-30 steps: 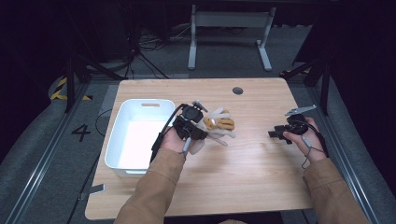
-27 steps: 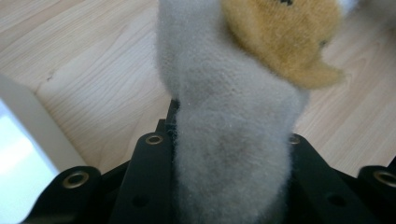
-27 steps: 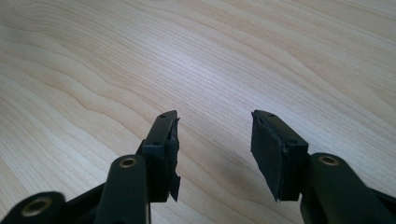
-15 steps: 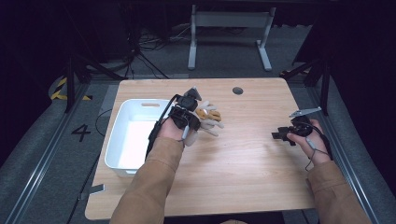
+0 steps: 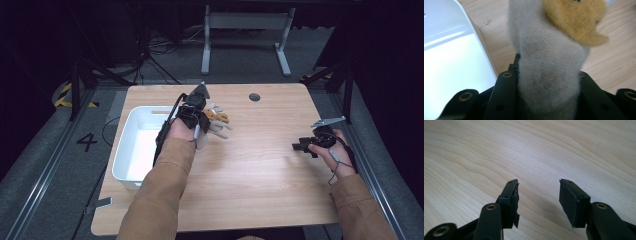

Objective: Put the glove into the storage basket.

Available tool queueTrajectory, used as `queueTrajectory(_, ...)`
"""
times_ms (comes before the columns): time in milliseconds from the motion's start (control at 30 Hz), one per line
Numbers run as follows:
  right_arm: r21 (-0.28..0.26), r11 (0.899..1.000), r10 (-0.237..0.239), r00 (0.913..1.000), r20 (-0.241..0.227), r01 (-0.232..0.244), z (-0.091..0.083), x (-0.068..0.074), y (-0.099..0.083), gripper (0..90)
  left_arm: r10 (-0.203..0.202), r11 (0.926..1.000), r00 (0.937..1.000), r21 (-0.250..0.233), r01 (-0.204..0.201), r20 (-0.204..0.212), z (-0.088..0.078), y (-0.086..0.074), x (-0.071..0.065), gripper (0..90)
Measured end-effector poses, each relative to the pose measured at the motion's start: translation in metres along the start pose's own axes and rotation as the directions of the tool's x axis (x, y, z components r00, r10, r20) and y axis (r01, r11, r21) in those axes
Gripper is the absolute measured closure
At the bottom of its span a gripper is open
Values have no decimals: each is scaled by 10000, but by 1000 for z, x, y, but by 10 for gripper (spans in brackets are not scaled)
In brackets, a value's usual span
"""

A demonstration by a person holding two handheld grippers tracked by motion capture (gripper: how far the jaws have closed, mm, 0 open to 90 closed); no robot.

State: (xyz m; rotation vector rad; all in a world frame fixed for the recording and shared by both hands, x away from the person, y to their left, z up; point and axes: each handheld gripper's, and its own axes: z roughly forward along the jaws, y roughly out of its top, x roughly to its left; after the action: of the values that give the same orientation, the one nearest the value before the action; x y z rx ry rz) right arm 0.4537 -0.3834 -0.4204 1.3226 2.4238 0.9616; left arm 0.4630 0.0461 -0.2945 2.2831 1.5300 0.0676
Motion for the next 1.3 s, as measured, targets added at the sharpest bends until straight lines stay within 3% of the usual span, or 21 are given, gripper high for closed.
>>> queueTrajectory(333,246,9995,-181,9997,171,176,2,2,-2,506,-583,9983,9983,-6,583,-97,-10,2,6,708)
queueTrajectory(633,365,9991,-222,9997,-99,225,10,0,-3,506,-1512,9879,9873,-416,1492,-485,-18,-1,15,708)
queueTrajectory(867,236,9984,-513,9987,69,511,4,9,2,506,-1832,9814,9801,-733,1777,-767,-23,-2,18,708)
queueTrajectory(967,338,9974,-644,9979,114,640,5,12,3,504,-1993,9760,9764,-1056,1903,-829,-29,-4,19,708)
queueTrajectory(1133,414,9969,-679,9976,148,673,5,12,2,503,-2311,9688,9691,-1127,2209,-867,-33,-9,23,708)
queueTrajectory(1233,508,9960,-747,9971,143,739,6,14,2,490,-2681,9569,9608,-1356,2570,-708,-36,-15,29,707)
queueTrajectory(1300,585,9941,-926,9955,192,914,7,17,2,482,-2789,9531,9578,-1417,2673,-692,-37,-17,31,707)
